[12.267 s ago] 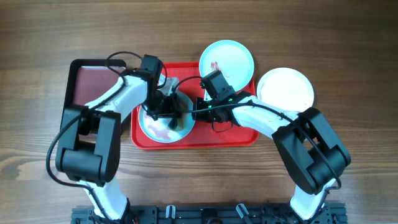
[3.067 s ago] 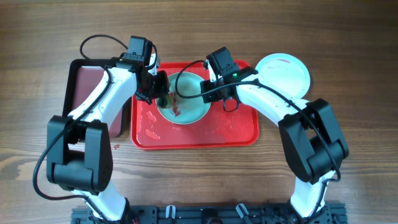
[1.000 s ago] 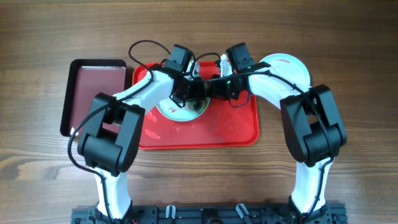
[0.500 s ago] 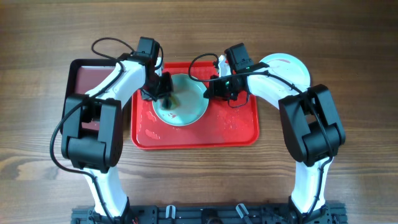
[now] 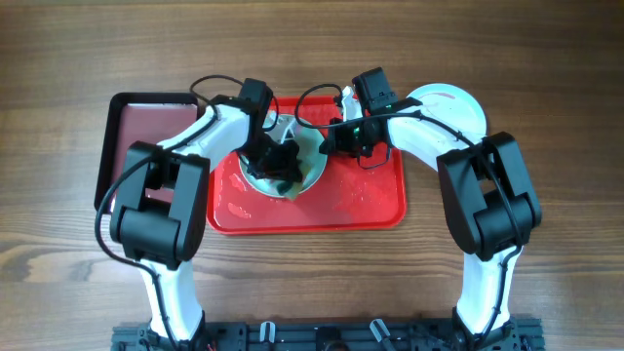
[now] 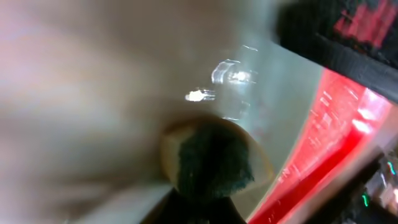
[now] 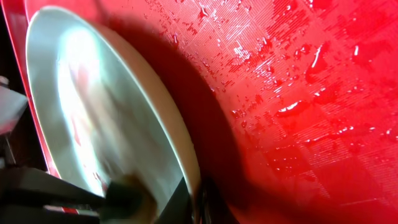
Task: Clean dirty plates on tray and stack at the side
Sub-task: 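Scrub the held light-blue plate with the sponge in left gripper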
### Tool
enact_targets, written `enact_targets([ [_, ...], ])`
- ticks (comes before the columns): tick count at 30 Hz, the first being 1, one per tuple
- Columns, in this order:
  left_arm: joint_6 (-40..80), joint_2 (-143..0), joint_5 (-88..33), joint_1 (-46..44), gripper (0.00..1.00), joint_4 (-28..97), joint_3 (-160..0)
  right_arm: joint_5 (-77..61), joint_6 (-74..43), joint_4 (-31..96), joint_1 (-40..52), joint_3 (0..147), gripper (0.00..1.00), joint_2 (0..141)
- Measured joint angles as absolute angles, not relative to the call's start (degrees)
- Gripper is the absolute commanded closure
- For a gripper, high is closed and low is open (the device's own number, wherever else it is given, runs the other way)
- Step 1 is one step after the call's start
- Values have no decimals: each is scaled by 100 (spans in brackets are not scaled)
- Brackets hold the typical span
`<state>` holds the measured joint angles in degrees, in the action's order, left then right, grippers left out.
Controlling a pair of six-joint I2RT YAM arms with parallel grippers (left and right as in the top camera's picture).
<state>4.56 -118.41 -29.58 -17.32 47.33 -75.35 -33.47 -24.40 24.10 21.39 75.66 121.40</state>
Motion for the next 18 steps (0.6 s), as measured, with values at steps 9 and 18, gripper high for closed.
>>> enact_targets([
  [9, 2794, -11614, -189, -1914, 96, 5341, -7749, -3494, -2550, 2364, 2244, 7566, 96, 12173],
  [18, 4034, -11679, 2397, -2143, 96, 4174, -7618, -3597, -2729, 2327, 2244, 7575, 96, 12182],
])
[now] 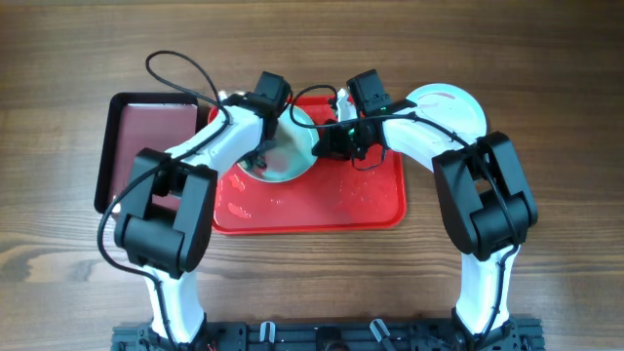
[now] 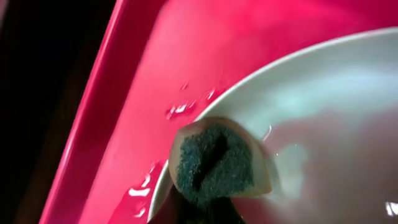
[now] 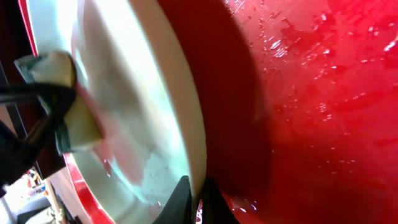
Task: Clean dirty plates on tray and stack at the side
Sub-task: 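Scrub the held light-blue plate with the sponge in left gripper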
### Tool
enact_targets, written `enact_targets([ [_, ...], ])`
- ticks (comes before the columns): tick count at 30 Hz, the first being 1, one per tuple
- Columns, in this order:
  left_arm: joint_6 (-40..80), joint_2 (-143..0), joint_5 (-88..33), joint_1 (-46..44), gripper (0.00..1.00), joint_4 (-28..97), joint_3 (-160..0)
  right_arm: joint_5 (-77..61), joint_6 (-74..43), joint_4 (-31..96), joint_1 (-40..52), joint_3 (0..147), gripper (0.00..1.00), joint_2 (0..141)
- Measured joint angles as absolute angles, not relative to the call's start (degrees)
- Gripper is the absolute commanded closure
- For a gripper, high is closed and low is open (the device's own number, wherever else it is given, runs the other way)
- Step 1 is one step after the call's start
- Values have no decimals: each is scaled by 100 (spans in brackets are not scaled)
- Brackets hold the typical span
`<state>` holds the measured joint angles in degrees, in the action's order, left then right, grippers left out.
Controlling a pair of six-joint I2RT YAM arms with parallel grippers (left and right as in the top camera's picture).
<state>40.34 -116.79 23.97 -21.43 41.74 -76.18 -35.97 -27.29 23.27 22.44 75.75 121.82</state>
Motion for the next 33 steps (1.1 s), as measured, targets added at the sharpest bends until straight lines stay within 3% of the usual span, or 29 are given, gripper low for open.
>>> enact_targets([
  [4, 4108, -11815, 3024, -2539, 96, 3371, -7529, -3557, -2768, 2351, 2110, 7592, 96, 12182],
  [7, 3824, -11819, 2703, -2620, 96, 2740, -7474, -3557, -2764, 2418, 2064, 7592, 96, 12182],
  [14, 2283, -11775, 56, -2355, 96, 2178, -7544, -3553, -2766, 2493, 2012, 7592, 96, 12182],
  [20, 910, -11863, -2875, -2174, 96, 3144, -7570, -3507, -2644, 2416, 2014, 7592, 96, 12182],
  [23, 364, -11977, -3662, -2134, 96, 3350, -7522, -3472, -2526, 2477, 2029, 7590, 96, 12182],
  [28, 770, -12018, -3677, -2023, 96, 2220, -7338, -3240, -2526, 2318, 2008, 7629, 96, 12182],
  [31, 1684, -12011, -2873, -2018, 96, 1721, -7402, -3218, -2526, 2309, 2016, 7636, 96, 12182],
  [33, 2189, -11950, -1708, -2018, 96, 1695, -7498, -3234, -2526, 2309, 2043, 7647, 96, 12182],
])
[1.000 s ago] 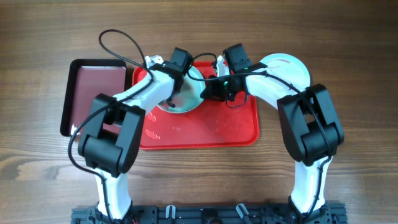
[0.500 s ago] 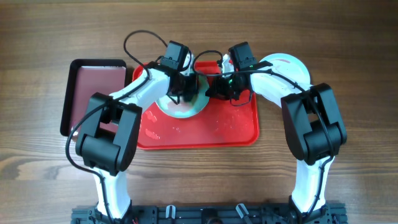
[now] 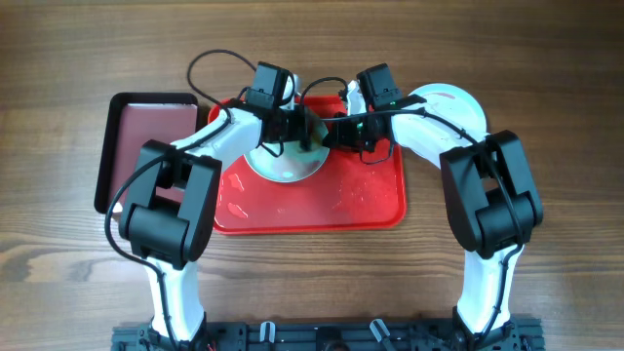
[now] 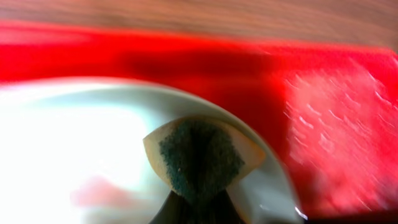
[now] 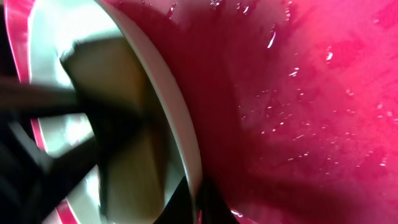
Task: Clean dirty plates on tray and stack at the side
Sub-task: 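Scrub the held light-blue plate with the sponge in left gripper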
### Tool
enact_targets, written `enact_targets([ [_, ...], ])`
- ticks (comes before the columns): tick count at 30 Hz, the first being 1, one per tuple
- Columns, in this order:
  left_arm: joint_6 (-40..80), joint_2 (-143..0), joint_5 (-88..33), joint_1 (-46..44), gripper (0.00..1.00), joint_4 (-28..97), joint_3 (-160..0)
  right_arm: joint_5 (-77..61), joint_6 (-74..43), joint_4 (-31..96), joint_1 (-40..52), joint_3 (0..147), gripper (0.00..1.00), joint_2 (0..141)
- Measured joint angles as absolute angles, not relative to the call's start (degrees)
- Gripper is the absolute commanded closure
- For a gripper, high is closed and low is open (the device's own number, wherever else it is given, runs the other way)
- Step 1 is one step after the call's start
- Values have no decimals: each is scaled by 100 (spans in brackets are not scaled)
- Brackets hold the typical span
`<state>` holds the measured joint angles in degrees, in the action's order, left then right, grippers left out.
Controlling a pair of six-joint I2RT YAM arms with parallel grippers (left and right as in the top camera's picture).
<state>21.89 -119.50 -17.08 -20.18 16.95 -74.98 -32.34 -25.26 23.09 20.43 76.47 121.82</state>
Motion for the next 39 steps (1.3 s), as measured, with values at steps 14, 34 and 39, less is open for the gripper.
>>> enact_targets([
  [14, 2399, -11660, 602, -1988, 96, 4650, -7819, -3457, -2327, 2399, 2259, 7644, 96, 12182],
  [34, 731, -12007, -2917, -1304, 96, 4259, -8320, -3406, -2397, 2556, 2154, 7642, 96, 12184],
  [39, 1133, -11738, -2637, -812, 96, 4309, -8986, -3402, -2571, 2613, 2154, 7642, 96, 12184],
])
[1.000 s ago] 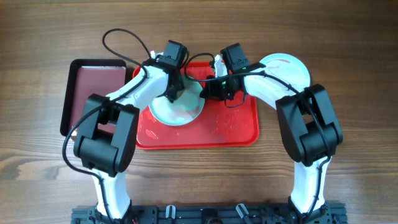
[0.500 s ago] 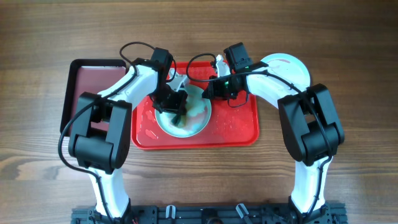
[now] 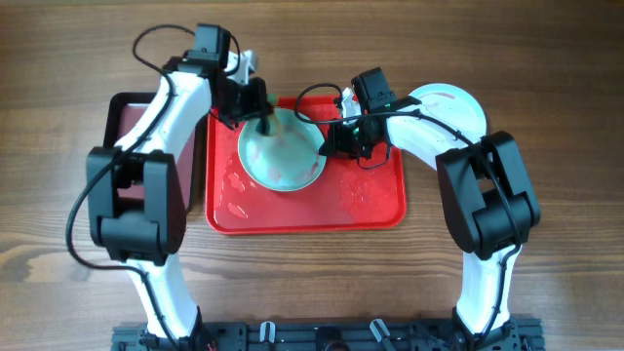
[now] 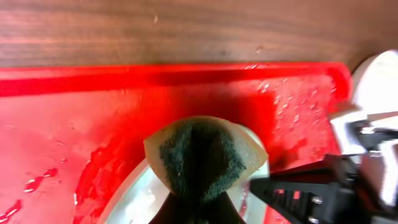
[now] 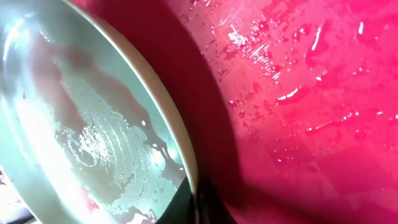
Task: Clean dirty plates on tray and stack at the side
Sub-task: 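Scrub the held light-blue plate with the sponge in left gripper, then lift the light-blue plate with right gripper and stack it on the plates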
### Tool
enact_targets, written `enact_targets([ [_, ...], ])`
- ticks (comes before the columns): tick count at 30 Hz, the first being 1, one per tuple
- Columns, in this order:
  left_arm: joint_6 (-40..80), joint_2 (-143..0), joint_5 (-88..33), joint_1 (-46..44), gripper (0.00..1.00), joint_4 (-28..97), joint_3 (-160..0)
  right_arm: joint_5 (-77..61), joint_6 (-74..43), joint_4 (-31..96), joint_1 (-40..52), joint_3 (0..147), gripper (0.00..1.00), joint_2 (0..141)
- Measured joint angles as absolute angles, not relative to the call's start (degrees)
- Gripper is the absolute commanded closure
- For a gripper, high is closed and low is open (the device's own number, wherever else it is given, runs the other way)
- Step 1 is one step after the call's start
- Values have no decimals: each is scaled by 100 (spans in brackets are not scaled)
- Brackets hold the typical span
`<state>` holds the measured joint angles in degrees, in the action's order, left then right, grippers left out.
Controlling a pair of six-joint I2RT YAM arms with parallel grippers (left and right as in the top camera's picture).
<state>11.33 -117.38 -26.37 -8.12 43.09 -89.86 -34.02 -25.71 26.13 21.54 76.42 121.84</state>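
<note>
A pale green plate (image 3: pixel 281 154) stands tilted on the wet red tray (image 3: pixel 370 210), its face streaked with water and a few red smears (image 5: pixel 87 143). My right gripper (image 3: pixel 330 142) is shut on the plate's right rim (image 5: pixel 186 168). My left gripper (image 3: pixel 255 102) is shut on a sponge (image 4: pixel 204 155) with a dark green scrubbing face, held at the plate's upper left rim (image 4: pixel 134 186). In the left wrist view the right arm (image 4: pixel 323 186) shows beyond the sponge.
A white plate (image 3: pixel 450 105) lies on the table right of the tray, behind the right arm. A dark red tray with a black rim (image 3: pixel 127 146) sits to the left of the red tray. Brown wooden table (image 3: pixel 546 117) surrounds everything.
My left gripper with the sponge has moved from the plate's upper right area to its upper left rim, and the left arm has swung out to the left. The right gripper keeps its hold.
The right gripper held the tilted plate by its rim throughout. The sponge in the left gripper was at the plate's lower middle, then at its left edge, then near its upper right, and now at the upper left rim. The plate's face now shows wet streaks.
</note>
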Motion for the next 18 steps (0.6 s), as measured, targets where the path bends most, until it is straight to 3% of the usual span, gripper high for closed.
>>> enact_targets([
  [6, 1216, -11371, -2596, -351, 96, 4670, -9043, -2864, -2593, 3041, 2156, 7620, 96, 11968],
  [12, 1258, -11369, -2027, -257, 96, 5310, -8986, 69, -2519, 4025, 2523, 7531, 96, 10025],
  [18, 1299, -11367, -1927, -338, 96, 5009, -8204, 3395, -2617, 4923, 4049, 7531, 96, 9426],
])
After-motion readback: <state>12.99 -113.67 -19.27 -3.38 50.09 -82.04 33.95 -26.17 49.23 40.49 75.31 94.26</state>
